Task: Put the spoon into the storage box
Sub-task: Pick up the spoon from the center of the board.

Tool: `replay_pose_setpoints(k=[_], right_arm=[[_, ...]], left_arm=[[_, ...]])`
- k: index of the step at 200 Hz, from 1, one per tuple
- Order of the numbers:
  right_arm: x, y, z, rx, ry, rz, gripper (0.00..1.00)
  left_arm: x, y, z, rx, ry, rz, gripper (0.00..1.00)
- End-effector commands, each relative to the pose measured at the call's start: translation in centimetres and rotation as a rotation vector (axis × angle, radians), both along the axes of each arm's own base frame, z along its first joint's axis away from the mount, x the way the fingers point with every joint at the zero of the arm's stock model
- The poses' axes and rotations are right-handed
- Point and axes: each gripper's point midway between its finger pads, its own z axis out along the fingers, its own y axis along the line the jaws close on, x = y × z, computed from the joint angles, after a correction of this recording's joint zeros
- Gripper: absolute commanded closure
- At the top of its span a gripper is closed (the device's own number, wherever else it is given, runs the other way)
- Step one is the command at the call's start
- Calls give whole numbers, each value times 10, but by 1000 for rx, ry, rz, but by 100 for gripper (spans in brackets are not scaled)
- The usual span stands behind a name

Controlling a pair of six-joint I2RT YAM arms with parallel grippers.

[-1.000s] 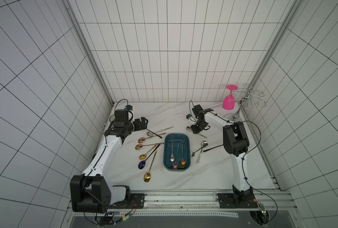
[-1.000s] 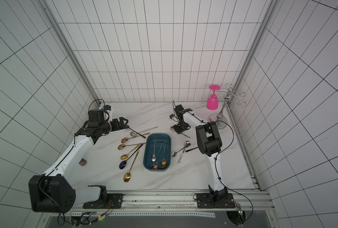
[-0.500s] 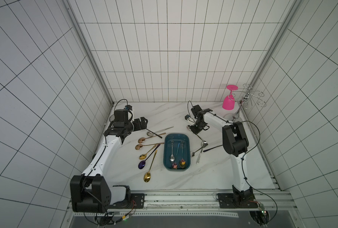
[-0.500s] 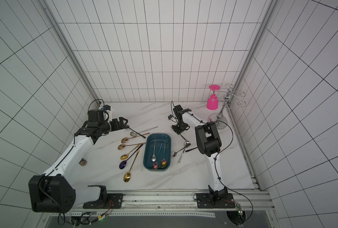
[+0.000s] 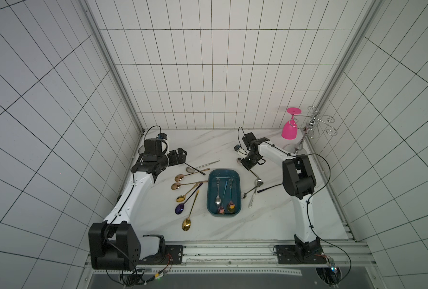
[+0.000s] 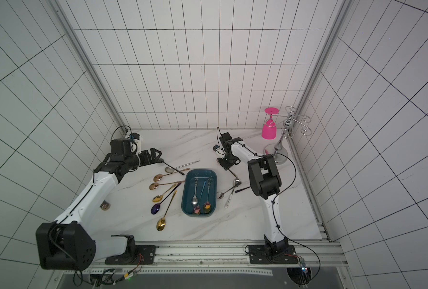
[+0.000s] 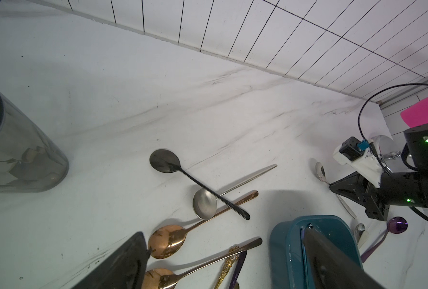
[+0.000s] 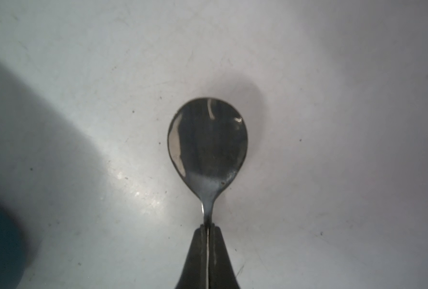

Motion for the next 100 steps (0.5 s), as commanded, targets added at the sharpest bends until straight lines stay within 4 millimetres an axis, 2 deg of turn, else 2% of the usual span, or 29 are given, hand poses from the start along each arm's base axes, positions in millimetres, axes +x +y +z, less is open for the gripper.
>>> replay_pose_setpoints(k=[1, 36, 81, 100], right_arm=[[-2, 2, 33, 24, -65, 16, 100], [-7, 3, 45, 52, -91, 27, 100], [-24, 21, 67, 46, -149, 129, 100], [-34, 30, 79, 33, -193, 206, 100]], left_arm=[[0, 0, 10, 5, -42, -10, 2], [-1, -5, 14, -13, -50, -35, 2], [-11, -39, 26, -164, -48, -195, 2], [-12, -43, 26, -180, -45, -217, 2]])
